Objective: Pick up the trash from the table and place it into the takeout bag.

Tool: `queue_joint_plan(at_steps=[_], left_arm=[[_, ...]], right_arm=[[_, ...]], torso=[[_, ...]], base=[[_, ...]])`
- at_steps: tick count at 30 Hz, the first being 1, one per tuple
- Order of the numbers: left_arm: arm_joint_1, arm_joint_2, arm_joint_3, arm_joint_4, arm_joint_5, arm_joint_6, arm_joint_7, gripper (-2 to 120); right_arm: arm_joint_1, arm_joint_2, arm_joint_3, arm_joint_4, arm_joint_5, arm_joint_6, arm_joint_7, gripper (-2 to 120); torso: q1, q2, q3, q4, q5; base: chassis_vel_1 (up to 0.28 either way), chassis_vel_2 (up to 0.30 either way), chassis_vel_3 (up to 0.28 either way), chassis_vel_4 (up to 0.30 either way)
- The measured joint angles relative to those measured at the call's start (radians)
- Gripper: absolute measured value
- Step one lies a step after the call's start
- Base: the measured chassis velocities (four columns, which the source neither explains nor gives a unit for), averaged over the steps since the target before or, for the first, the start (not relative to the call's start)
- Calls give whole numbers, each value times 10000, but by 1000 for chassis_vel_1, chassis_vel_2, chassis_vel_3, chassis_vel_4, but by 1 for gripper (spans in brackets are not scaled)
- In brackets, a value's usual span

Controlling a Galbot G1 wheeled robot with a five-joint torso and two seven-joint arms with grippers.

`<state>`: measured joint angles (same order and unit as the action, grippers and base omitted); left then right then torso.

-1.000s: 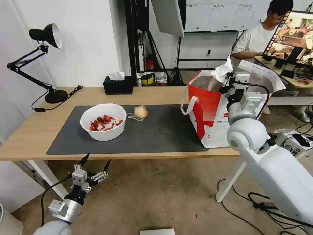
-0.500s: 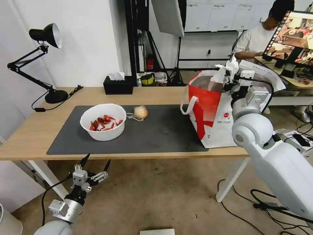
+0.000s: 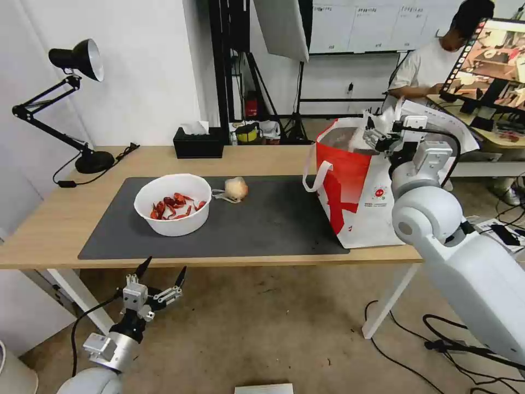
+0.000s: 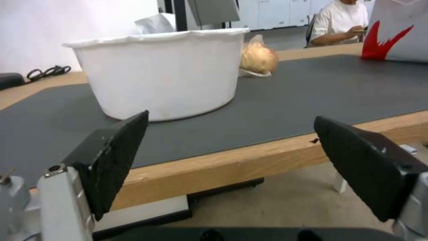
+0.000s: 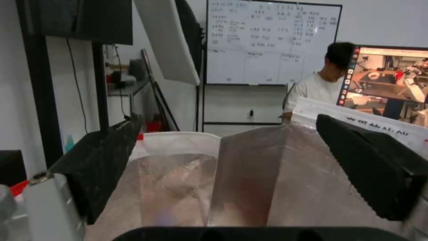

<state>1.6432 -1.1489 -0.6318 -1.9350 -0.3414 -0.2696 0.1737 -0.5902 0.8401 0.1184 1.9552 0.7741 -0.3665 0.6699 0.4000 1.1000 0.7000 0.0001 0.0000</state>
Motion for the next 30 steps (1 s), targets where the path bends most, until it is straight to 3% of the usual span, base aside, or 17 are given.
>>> queue_joint_plan(at_steps=[16, 17, 18, 19, 21, 30], left_arm=[[-8, 36, -72, 2, -37, -10, -19, 100], [-9, 40, -92, -16, -46, -10, -20, 100], [-10, 47, -132, -59, -64, -10, -22, 100], [-10, 47, -132, -59, -64, -10, -22, 100], [-18, 59, -215, -134, -168, -9, -49, 100], [68, 70, -394, -268, -259, -4, -49, 100]], right_arm=[[405, 61, -228, -91, 213, -174, -204, 100], [356, 60, -207, 17, 381, 59, -457, 100], [92, 6, -175, 451, 821, 625, -1366, 100], [92, 6, -175, 451, 821, 625, -1366, 100], [-623, -164, -83, 1369, 1218, 1063, -2845, 100], [-3036, -630, 579, 2669, 612, 1103, -4400, 100]], torso=[[0, 0, 0, -1, 1], [0, 1, 0, 0, 0], [0, 0, 0, 0, -1], [0, 0, 0, 0, -1], [0, 0, 0, 1, -1], [-1, 0, -1, -2, 2]], base=[[0, 0, 0, 0], [0, 0, 0, 0], [0, 0, 0, 0], [0, 0, 0, 0], [0, 0, 0, 0], [0, 0, 0, 0]])
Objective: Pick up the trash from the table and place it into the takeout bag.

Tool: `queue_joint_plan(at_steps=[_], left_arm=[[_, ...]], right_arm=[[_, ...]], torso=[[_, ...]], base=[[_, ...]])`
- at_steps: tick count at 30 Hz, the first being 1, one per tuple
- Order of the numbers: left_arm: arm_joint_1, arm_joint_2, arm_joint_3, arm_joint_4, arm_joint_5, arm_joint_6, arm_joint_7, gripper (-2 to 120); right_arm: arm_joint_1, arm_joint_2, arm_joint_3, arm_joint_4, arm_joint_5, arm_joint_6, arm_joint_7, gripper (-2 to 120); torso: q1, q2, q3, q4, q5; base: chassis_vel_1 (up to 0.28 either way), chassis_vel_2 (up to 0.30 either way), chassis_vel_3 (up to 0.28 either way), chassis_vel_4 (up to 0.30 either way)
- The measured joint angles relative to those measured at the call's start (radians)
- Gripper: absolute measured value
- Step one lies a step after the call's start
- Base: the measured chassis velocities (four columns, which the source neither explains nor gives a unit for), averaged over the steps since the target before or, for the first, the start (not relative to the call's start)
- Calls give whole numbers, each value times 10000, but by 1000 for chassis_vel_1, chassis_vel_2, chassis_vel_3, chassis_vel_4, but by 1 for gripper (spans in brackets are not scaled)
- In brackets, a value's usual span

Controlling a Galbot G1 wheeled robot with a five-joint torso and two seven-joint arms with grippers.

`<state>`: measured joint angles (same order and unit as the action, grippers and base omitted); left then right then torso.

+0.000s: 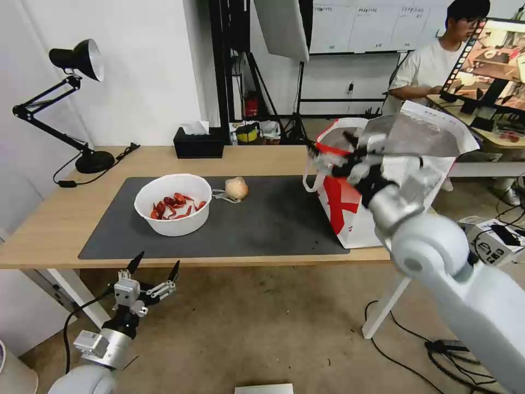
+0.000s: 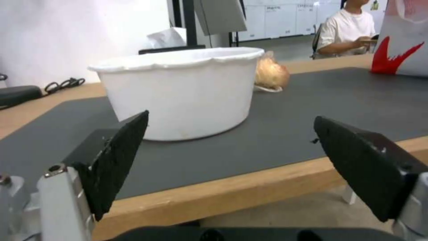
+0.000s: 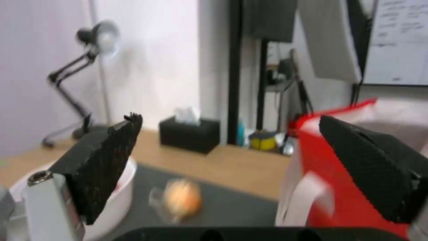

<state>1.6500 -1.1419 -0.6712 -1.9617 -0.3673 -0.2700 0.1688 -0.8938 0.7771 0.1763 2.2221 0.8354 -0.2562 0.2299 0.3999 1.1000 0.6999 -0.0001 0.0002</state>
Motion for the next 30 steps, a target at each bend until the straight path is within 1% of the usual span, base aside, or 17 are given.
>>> queue_joint_plan(at_steps=[2, 4, 6, 7, 9, 10, 12, 13, 16, 17, 20, 21, 23, 25, 26, 27, 30], left_arm=[[7, -6, -31, -40, -6, 0, 2, 100], [17, -11, -39, -46, -7, 0, 2, 100], [73, -62, -54, -53, -7, 0, 7, 100], [73, -62, -54, -53, -7, 0, 7, 100], [161, -138, -68, -66, 5, -10, 36, 100], [161, -138, -68, -66, 5, -10, 36, 100], [269, -225, -95, -81, 43, -39, 75, 100], [269, -225, -95, -81, 43, -39, 75, 100], [363, -262, -142, -85, 72, -84, 115, 100], [363, -262, -142, -85, 72, -84, 115, 100], [449, -294, -157, -84, 90, -116, 139, 100], [449, -294, -157, -84, 90, -116, 139, 100], [466, -313, -149, -69, 120, -125, 145, 100], [500, -364, -116, -11, 227, -131, 153, 100], [500, -364, -116, -11, 227, -131, 153, 100], [533, -378, -116, 17, 270, -131, 156, 100], [613, -379, -173, 52, 336, -118, 158, 100]], right_arm=[[-787, -57, 277, 350, -365, 7, -188, 100], [-1106, -66, 376, 458, -460, 6, -190, 100], [-2012, -57, 690, 673, -853, 25, -186, 100], [-2012, -57, 690, 673, -853, 25, -186, 100], [-3119, 43, 1099, 831, -1277, 146, -225, 100], [-3119, 43, 1099, 831, -1277, 146, -225, 100], [-4232, 276, 1539, 914, -1850, 469, -339, 100], [-4232, 276, 1539, 914, -1850, 469, -339, 100], [-5592, 797, 1886, 895, -2749, 1045, -381, 100], [-5592, 797, 1886, 895, -2749, 1045, -381, 100], [-6943, 1551, 1739, 592, -3971, 2033, -267, 100], [-6943, 1551, 1739, 592, -3971, 2033, -267, 100], [-7213, 1741, 1536, 431, -4297, 2364, -207, 100], [-7610, 2122, 1245, -2, -4863, 3037, -103, 100], [-7610, 2122, 1245, -2, -4863, 3037, -103, 100], [-7704, 2280, 1132, -211, -5063, 3334, -40, 100], [-7753, 2406, 1054, -435, -5224, 3603, 22, 100]], torso=[[-1, 0, -1, 0, -3], [0, 0, 0, 0, -3], [1, 0, -1, 2, -3], [1, 0, -1, 2, -3], [0, 0, -1, 1, -2], [0, 0, -1, 1, -2], [-1, 0, -1, 1, -3], [-1, 0, -1, 1, -3], [0, 1, 0, 1, -3], [0, 1, 0, 1, -3], [-1, 1, -1, -1, -5], [-1, 1, -1, -1, -5], [-1, 1, -1, -1, -1], [-1, 1, 0, 0, -5], [-1, 1, 0, 0, -5], [-1, 1, 0, 0, -3], [0, 1, 0, 1, -3]], base=[[0, 0, 0, 0], [0, 0, 0, 0], [0, 0, 0, 0], [0, 0, 0, 0], [0, 0, 0, 0], [0, 0, 0, 0], [0, 0, 0, 0], [0, 0, 0, 0], [0, 0, 0, 0], [0, 0, 0, 0], [0, 0, 0, 0], [0, 0, 0, 0], [0, 0, 0, 0], [0, 0, 0, 0], [0, 0, 0, 0], [0, 0, 0, 0], [0, 0, 0, 0]])
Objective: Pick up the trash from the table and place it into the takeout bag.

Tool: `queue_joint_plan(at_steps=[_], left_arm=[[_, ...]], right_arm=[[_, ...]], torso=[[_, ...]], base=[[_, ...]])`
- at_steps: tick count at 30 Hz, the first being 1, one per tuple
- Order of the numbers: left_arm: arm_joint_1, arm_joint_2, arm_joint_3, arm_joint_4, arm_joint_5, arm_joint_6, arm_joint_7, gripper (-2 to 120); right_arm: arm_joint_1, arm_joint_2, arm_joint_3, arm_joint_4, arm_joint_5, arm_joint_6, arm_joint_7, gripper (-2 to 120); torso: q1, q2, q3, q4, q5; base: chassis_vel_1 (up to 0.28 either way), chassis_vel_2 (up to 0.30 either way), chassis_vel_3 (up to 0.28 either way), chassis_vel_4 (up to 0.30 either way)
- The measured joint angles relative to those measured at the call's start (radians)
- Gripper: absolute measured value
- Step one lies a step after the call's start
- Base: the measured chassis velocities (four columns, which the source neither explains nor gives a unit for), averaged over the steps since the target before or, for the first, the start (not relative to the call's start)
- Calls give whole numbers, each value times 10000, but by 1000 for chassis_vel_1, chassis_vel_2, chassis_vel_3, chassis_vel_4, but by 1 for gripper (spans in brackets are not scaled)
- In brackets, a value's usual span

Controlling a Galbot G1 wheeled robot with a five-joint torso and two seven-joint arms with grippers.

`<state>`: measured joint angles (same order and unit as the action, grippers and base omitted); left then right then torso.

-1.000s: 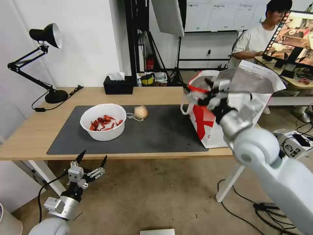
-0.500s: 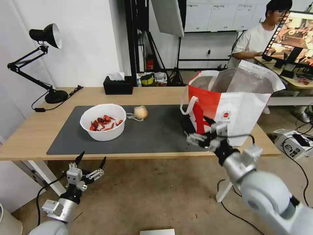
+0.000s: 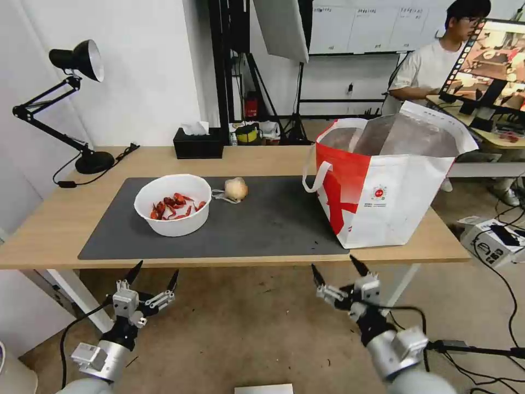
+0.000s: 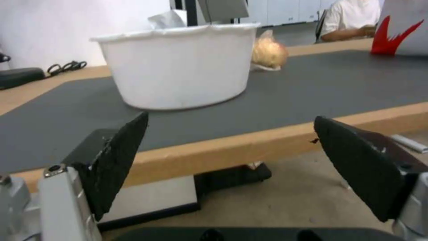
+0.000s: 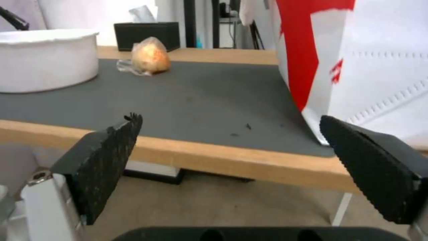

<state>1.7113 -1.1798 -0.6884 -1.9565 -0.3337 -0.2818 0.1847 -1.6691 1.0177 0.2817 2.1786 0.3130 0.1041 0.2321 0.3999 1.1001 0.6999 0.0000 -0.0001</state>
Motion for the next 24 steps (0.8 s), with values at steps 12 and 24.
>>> queue_joint_plan(at_steps=[12, 24], left_arm=[[233, -29, -275, 183, 13, -43, 211, 100], [192, 8, -288, 196, -27, -48, 213, 100]], right_arm=[[113, 71, -78, -205, -36, 83, 23, 100], [138, 62, -74, -205, 0, 17, 34, 100]], torso=[[0, -1, 1, 0, 1], [1, -2, 1, 0, 1]], base=[[0, 0, 0, 0], [0, 0, 0, 0]])
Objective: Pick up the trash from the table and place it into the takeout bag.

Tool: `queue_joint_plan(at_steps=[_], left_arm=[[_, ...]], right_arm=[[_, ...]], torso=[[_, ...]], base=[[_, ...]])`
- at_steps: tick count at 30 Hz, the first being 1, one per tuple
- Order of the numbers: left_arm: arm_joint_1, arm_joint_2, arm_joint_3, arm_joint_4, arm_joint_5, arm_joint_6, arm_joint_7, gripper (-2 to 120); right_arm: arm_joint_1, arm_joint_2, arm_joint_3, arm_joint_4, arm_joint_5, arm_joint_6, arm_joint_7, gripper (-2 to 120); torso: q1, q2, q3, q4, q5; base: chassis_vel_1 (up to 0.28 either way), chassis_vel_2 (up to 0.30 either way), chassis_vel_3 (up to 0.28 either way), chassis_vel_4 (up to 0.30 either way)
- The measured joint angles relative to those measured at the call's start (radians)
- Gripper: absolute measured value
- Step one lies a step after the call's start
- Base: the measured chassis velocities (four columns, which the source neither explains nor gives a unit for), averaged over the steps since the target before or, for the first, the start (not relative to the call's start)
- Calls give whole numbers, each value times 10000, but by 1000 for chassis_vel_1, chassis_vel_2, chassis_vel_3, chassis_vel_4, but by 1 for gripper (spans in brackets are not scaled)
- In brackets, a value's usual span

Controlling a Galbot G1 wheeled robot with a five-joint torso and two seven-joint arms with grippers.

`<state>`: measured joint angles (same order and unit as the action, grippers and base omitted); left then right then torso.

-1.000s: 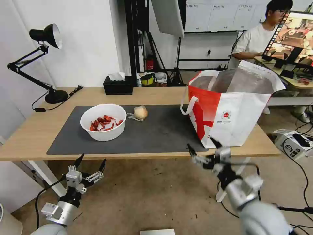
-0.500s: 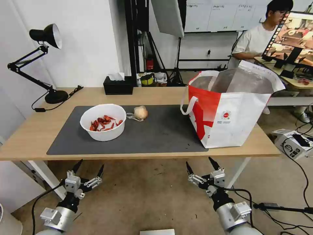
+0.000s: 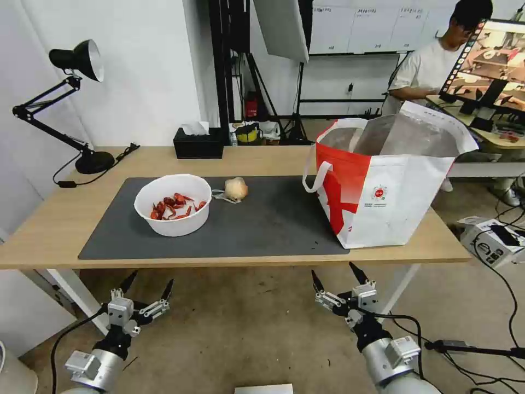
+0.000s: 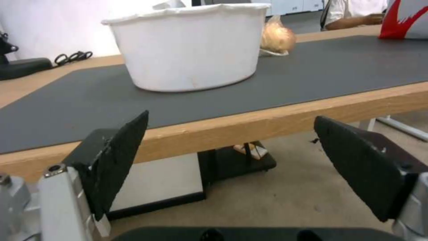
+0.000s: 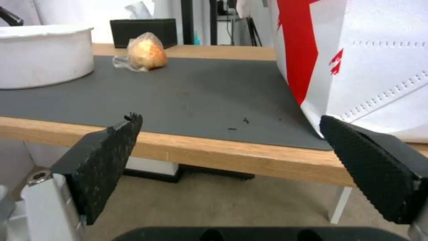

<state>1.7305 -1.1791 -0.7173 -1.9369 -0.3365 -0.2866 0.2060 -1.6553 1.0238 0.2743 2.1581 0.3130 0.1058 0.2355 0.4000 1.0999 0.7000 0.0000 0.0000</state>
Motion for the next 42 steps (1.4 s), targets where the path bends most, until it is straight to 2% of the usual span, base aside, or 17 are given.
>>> queue_joint_plan(at_steps=[13, 16, 21, 26, 29, 30, 32, 33, 35, 36, 39, 40, 42], left_arm=[[-47, -9, -90, 2, -40, -12, -19, 100], [-51, -41, -164, -54, -67, -15, -30, 100], [-17, -58, -174, -97, -69, -16, -32, 100], [26, -73, -251, -115, -68, -16, -36, 100], [59, -70, -311, -132, -69, -17, -40, 100], [59, -70, -311, -132, -69, -17, -40, 100], [92, -69, -364, -147, -81, -17, -45, 100], [92, -69, -364, -147, -81, -17, -45, 100], [113, -63, -421, -150, -125, -18, -46, 100], [113, -63, -421, -150, -125, -18, -46, 100], [114, -26, -476, -111, -240, -29, -45, 100], [114, -26, -476, -111, -240, -29, -45, 100], [94, 2, -476, -80, -268, -34, -43, 100]], right_arm=[[630, -347, -411, 160, 465, -276, 106, 100], [2104, -787, -957, 69, 1377, -444, -58, 100], [3156, -1002, -1356, -211, 2044, -654, -312, 100], [5317, -1147, -2661, -1043, 3167, -1016, -617, 100], [7340, -871, -3899, -1855, 3715, -1316, -502, 100], [7340, -871, -3899, -1855, 3715, -1316, -502, 100], [8487, -626, -4622, -2434, 3879, -1622, -156, 100], [8487, -626, -4622, -2434, 3879, -1622, -156, 100], [9711, -294, -5201, -3102, 4020, -1940, 203, 100], [9711, -294, -5201, -3102, 4020, -1940, 203, 100], [11179, 381, -5814, -4270, 4253, -2282, 518, 100], [11179, 381, -5814, -4270, 4253, -2282, 518, 100], [11809, 850, -6057, -5022, 4330, -2422, 610, 100]], torso=[[0, 0, 0, 0, 1], [0, 0, 0, 1, 1], [1, 0, 1, 1, 1], [0, 0, 1, -2, 3], [2, -1, 2, 2, 1], [2, -1, 2, 2, 1], [1, -1, 2, 2, -4], [1, -1, 2, 2, -4], [1, -1, 2, 1, -1], [1, -1, 2, 1, -1], [2, -1, 3, 1, 1], [2, -1, 3, 1, 1], [1, -1, 1, 1, -3]], base=[[0, 0, 0, 0], [0, 0, 0, 0], [0, 0, 0, 0], [0, 0, 0, 0], [0, 0, 0, 0], [0, 0, 0, 0], [0, 0, 0, 0], [0, 0, 0, 0], [0, 0, 0, 0], [0, 0, 0, 0], [0, 0, 0, 0], [0, 0, 0, 0], [0, 0, 0, 0]])
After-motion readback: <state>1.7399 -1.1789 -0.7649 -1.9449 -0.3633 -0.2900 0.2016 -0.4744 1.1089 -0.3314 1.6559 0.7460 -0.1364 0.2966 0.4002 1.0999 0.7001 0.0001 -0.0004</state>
